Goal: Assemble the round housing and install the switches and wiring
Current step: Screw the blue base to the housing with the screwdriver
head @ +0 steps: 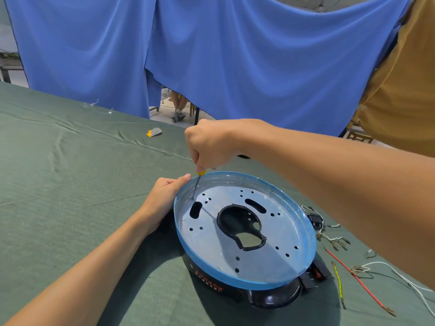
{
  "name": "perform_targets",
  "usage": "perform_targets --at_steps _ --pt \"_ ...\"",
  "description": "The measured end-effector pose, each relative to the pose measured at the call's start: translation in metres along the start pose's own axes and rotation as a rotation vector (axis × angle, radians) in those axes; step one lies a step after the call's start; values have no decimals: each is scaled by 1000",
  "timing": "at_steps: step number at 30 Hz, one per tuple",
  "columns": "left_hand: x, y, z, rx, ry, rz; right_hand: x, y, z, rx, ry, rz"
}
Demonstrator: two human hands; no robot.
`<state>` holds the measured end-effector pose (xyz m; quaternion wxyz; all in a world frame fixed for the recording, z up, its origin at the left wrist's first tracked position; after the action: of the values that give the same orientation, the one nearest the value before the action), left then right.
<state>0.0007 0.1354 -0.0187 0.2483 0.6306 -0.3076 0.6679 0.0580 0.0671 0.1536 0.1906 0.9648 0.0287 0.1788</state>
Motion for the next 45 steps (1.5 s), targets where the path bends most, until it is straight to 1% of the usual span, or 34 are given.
perform_targets --at_steps 5,12,15,19,22,24,26,29,33,35,40,45 --pt "-2 -1 -1 5 -7 0 -2 -3 -2 -21 -79 22" --pt "-2 -2 0 2 -19 1 -5 -10 0 -98 -94 70" --pt "-3 -3 0 9 -16 3 1 -10 2 -151 -176 121" --pt "-3 -4 -1 13 -10 2 7 -8 6 -227 -380 167" --pt "-2 -4 -1 15 -25 -5 7 -9 9 -269 -458 196" --pt "1 -3 -1 4 -47 -12 8 -9 11 -267 -474 198" --pt "5 -3 -4 1 -139 -20 10 -7 12 -234 -488 204" --pt "18 -1 -11 5 -383 -20 12 -4 12 -171 -396 169" --pt "36 6 -12 -57 -706 18 6 2 5 -132 -260 77" --pt "38 9 -11 -73 -735 18 3 4 1 -111 -200 43" --pt "41 10 -8 -39 -755 49 -8 2 -1 -35 -61 2" --pt "41 12 -6 -32 -707 65 -21 -3 -5 34 27 -33"
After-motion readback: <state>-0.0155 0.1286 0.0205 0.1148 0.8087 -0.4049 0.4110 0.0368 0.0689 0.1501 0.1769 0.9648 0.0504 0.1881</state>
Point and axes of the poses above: each hand's wrist, its own y-axis away from the middle knuckle, its own z-axis out of the palm, x = y × z, the point moved 4 cm from there along -y, towards the middle knuckle, and after that the axes turned 12 degrees about -x, right-handed, at the moved point
